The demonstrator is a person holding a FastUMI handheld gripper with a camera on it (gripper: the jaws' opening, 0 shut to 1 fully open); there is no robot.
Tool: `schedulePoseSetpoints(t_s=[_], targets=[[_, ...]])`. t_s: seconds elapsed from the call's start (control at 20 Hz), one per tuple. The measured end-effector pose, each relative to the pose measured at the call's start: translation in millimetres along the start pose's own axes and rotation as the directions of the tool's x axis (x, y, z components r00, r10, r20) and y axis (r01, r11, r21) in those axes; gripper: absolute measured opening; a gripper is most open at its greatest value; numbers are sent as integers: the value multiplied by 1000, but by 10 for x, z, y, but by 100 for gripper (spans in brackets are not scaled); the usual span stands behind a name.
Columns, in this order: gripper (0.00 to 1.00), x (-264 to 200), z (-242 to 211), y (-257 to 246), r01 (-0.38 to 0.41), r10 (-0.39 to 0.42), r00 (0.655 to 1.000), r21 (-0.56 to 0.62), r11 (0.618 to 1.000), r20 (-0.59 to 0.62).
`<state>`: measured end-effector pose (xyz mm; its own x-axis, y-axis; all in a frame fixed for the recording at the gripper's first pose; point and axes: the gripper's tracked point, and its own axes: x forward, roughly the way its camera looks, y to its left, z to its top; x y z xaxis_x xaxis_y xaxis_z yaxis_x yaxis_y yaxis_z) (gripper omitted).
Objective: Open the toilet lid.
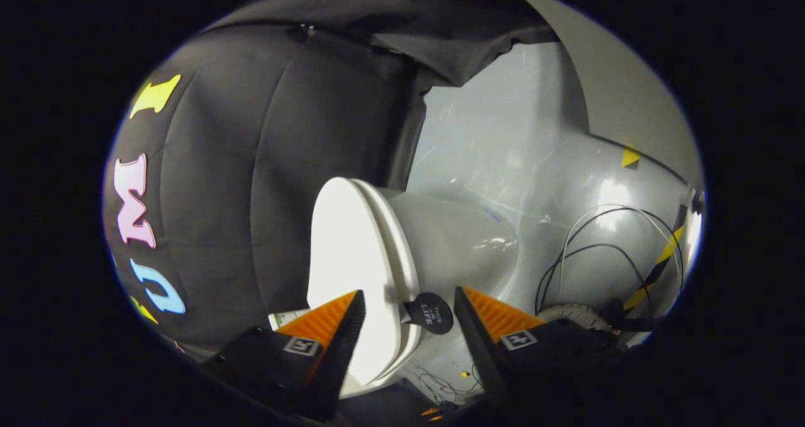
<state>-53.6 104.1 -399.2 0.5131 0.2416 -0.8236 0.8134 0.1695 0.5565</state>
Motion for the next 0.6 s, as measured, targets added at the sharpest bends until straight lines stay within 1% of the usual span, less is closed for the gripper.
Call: schedulePoseSetpoints(t_s=[0.05, 0.1, 0.15, 0.25, 0.3, 0.35, 0.5, 0.6], targets=[[65, -9, 12, -87, 36, -36, 999, -35, 999, 1], [52, -1, 0, -199, 88, -89, 996, -71, 994, -6], [38, 21, -12, -247, 114, -117, 993, -107, 988, -17], [11, 71, 8, -252, 131, -135, 991, -177, 975, -11], [13, 70, 19, -232, 125, -127, 992, -172, 977, 0], [15, 90, 21, -227, 108, -109, 994, -138, 985, 2], [16, 115, 19, -204, 44, -44, 999, 21, 999, -13], [16, 133, 25, -234, 28, -28, 999, 34, 999, -16]])
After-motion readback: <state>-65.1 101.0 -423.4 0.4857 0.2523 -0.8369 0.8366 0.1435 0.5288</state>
